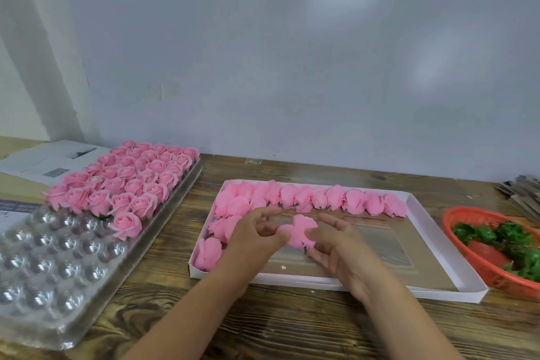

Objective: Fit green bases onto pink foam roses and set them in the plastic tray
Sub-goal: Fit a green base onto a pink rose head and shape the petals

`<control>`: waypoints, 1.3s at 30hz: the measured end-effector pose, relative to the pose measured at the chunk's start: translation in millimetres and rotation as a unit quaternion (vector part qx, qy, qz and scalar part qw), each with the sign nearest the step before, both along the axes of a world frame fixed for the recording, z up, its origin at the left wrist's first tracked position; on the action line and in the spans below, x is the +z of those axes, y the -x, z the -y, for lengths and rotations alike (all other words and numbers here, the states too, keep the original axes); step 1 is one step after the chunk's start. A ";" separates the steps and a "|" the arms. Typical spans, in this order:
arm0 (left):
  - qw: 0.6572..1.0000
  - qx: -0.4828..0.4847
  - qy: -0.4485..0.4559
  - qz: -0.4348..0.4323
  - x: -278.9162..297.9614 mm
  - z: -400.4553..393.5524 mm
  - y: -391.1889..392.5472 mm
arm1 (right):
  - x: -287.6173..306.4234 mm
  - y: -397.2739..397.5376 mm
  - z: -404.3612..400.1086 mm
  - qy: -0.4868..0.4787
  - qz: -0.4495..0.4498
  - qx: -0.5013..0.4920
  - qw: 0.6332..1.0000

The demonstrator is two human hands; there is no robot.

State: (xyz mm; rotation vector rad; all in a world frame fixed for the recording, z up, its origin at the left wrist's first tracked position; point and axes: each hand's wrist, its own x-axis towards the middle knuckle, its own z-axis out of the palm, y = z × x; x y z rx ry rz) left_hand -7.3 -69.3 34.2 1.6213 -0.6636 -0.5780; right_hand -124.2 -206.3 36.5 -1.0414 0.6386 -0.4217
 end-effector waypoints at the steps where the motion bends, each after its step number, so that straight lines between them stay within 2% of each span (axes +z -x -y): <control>1: 1.000 0.009 0.017 -0.003 0.0 1.2 0.8 | -0.2 1.8 -0.4 0.003 0.004 0.004 1.000; 13: 0.992 0.035 0.120 -0.005 -4.5 4.2 5.9 | 3.2 9.1 -13.2 0.037 0.088 0.040 0.995; 22: 0.988 0.053 0.126 0.070 -11.0 3.6 6.3 | 1.0 9.8 -16.0 0.106 0.066 0.030 0.992; 27: 0.993 0.061 0.092 0.033 -12.2 3.3 5.6 | -1.3 7.8 -18.2 0.185 0.040 -0.012 0.982; 31: 0.992 0.022 0.122 -0.005 -12.3 2.7 9.3 | -1.3 7.0 -19.8 0.240 0.023 -0.025 0.970; 39: 0.989 0.030 0.141 -0.010 -12.8 0.7 10.9 | -4.9 6.2 -22.3 0.272 0.042 -0.030 0.961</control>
